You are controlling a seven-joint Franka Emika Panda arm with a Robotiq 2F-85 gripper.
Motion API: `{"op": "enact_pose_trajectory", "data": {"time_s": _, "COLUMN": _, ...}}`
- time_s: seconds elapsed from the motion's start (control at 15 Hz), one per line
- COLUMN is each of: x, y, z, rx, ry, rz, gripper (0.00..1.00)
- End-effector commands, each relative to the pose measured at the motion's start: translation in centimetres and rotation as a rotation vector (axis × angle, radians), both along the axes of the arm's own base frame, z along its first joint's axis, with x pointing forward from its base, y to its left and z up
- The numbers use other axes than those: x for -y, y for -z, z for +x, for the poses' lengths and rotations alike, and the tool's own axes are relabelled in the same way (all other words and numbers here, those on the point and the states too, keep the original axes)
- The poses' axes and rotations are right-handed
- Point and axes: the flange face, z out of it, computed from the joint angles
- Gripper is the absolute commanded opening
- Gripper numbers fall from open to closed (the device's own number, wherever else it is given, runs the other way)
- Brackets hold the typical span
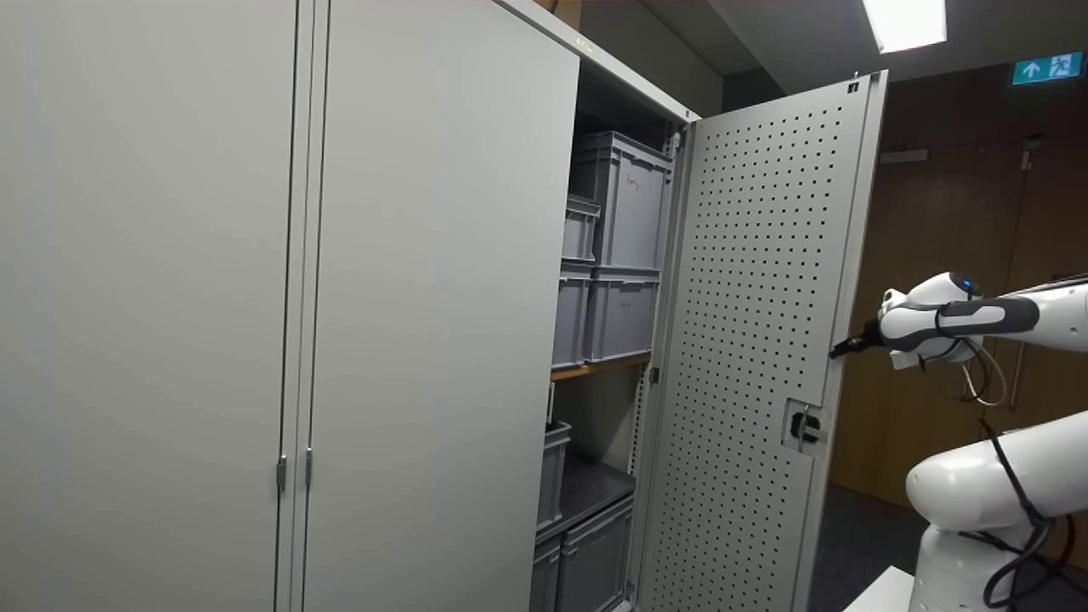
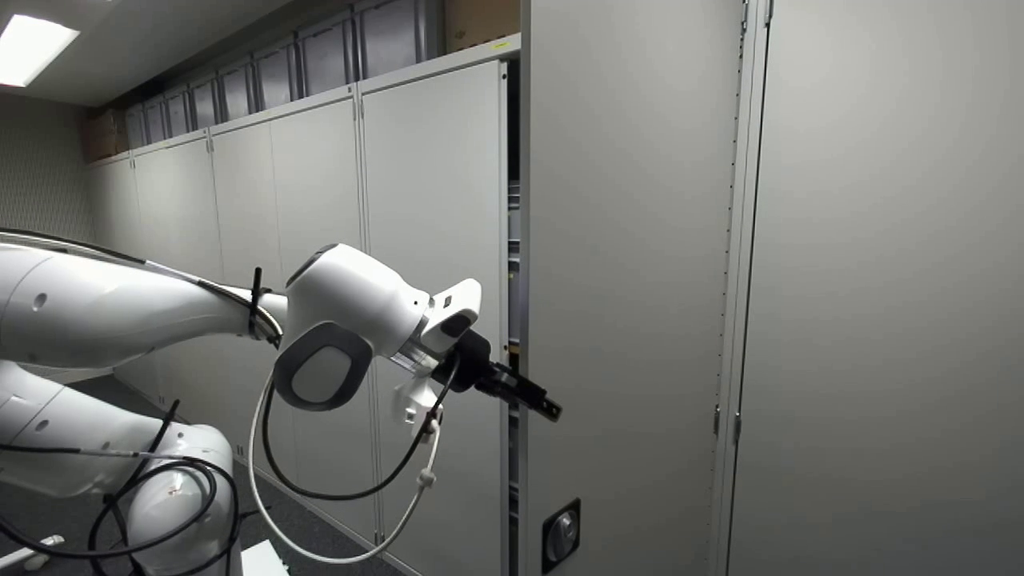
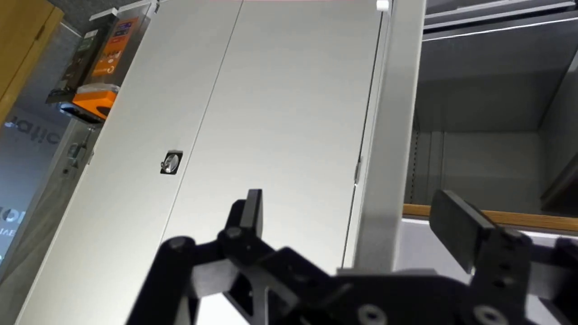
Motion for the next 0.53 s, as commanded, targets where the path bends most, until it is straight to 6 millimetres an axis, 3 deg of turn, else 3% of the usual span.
{"op": "enact_pose_trajectory", "data": {"time_s": 0.0, "x": -1.36, "y": -0.35, "z": 1.0, "rx": 0.045, "ry": -0.05, "rz": -0.035, "gripper": 1.0}}
{"op": "enact_pose_trajectory", "data": {"time_s": 0.47, "x": -2.31, "y": -0.44, "z": 1.73, "rx": 0.095, "ry": -0.096, "rz": -0.033, "gripper": 1.0}}
